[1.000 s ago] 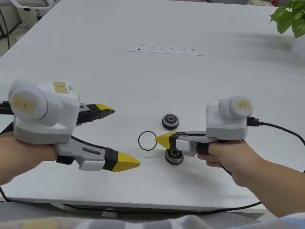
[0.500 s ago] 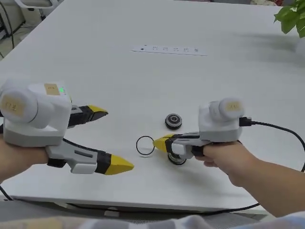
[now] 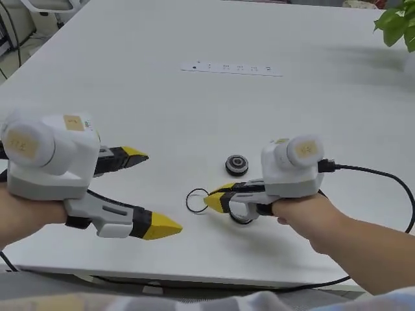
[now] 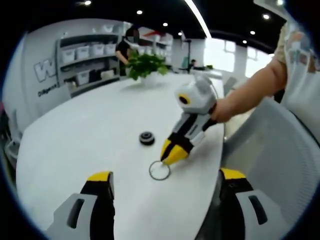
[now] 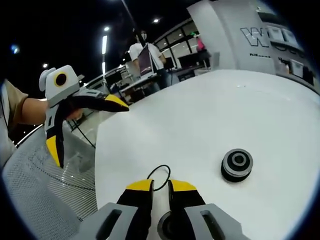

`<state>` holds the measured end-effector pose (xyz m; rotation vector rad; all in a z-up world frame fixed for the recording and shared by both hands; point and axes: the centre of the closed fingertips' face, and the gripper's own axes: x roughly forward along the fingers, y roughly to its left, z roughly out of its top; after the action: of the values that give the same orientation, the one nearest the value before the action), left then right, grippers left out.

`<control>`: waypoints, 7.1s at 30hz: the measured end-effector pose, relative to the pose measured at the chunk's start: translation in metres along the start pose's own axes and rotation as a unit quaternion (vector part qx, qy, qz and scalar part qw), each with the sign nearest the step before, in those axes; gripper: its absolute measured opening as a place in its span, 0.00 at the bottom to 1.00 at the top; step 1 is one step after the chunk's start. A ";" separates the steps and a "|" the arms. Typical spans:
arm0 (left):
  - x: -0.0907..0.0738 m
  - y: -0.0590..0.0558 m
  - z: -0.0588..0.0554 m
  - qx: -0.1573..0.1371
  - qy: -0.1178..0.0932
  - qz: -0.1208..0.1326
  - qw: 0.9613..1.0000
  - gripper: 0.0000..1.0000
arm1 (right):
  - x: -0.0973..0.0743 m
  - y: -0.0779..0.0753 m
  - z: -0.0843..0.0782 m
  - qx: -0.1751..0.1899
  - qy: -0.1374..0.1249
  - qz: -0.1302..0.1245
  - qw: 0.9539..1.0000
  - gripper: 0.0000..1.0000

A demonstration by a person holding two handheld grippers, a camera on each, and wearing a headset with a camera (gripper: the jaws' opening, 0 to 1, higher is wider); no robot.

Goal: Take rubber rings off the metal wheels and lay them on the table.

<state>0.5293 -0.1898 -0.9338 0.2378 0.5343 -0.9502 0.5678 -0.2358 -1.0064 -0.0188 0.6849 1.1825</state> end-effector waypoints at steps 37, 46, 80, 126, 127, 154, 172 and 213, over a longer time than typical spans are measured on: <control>0.006 -0.001 0.014 0.012 -0.003 -0.008 1.000 0.86 | -0.050 0.002 0.036 0.014 -0.092 -0.014 0.996 0.35; 0.015 -0.003 0.017 0.018 -0.001 -0.017 1.000 0.86 | -0.069 -0.006 0.034 0.016 -0.103 -0.029 0.994 0.37; 0.054 -0.010 0.030 0.017 -0.007 -0.036 0.999 0.81 | -0.102 -0.025 0.007 0.003 -0.103 -0.057 0.993 0.38; 0.102 -0.032 0.011 0.011 0.023 -0.082 0.996 0.54 | -0.074 -0.023 -0.043 -0.071 -0.030 -0.028 0.997 0.25; 0.102 -0.032 0.011 0.012 0.023 -0.083 0.996 0.53 | -0.074 -0.023 -0.043 -0.072 -0.030 -0.028 0.997 0.24; 0.119 -0.041 0.002 0.008 0.035 -0.096 0.995 0.36 | -0.064 -0.021 -0.045 -0.090 -0.022 -0.020 0.996 0.15; 0.129 -0.041 0.002 0.016 0.036 -0.099 0.994 0.28 | -0.063 -0.021 -0.045 -0.098 -0.022 -0.020 0.995 0.14; 0.133 -0.039 0.001 0.107 0.023 -0.070 0.992 0.14 | -0.062 -0.022 -0.045 -0.068 -0.023 -0.006 0.997 0.09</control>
<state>0.5589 -0.3064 -1.0019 0.4197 0.4961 -1.1413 0.5524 -0.3137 -1.0190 -0.1103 0.5630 1.2131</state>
